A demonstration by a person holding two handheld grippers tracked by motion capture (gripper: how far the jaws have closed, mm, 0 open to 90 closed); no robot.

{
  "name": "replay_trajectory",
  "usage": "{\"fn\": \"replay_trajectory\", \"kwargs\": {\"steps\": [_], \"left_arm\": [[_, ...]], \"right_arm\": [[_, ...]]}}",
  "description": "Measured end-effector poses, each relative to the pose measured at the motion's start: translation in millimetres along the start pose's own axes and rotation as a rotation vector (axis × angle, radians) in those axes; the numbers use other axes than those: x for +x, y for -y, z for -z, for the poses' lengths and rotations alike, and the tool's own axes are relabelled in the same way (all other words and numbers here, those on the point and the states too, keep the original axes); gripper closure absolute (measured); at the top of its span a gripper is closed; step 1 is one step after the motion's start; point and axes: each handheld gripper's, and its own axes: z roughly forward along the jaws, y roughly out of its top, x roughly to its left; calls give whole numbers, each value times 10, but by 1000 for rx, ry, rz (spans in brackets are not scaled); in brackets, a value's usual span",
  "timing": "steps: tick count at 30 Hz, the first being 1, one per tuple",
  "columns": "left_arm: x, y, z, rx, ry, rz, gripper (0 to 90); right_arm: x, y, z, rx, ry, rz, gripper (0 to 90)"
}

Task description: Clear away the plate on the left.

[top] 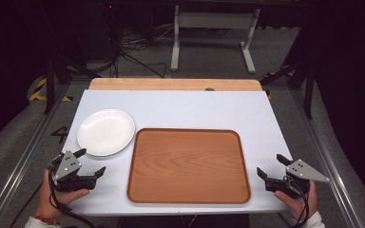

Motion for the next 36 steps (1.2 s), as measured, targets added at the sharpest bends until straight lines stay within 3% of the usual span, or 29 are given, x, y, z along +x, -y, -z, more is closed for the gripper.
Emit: {"fn": "replay_trajectory", "kwargs": {"steps": [4,9,14,18,26,36], "left_arm": [[-14,-3,7,7,-2,-6,97],[-19,19,33,9,3,-27,94],[-27,60,43,41,-14,-45,94],[-44,36,29,65,-54,-84,95],[-66,-19,-68,120,-83,-148,108],[6,-155,-343,230,-140,-244,148]], "right_arm": [[47,-18,0,2,0,31,121],[37,-24,-12,7,9,20,121],[51,-29,-58,15,1,29,121],[48,-20,-52,17,1,33,121],[40,-11,-61,19,2,28,121],[47,1,-79,32,2,29,121]]}}
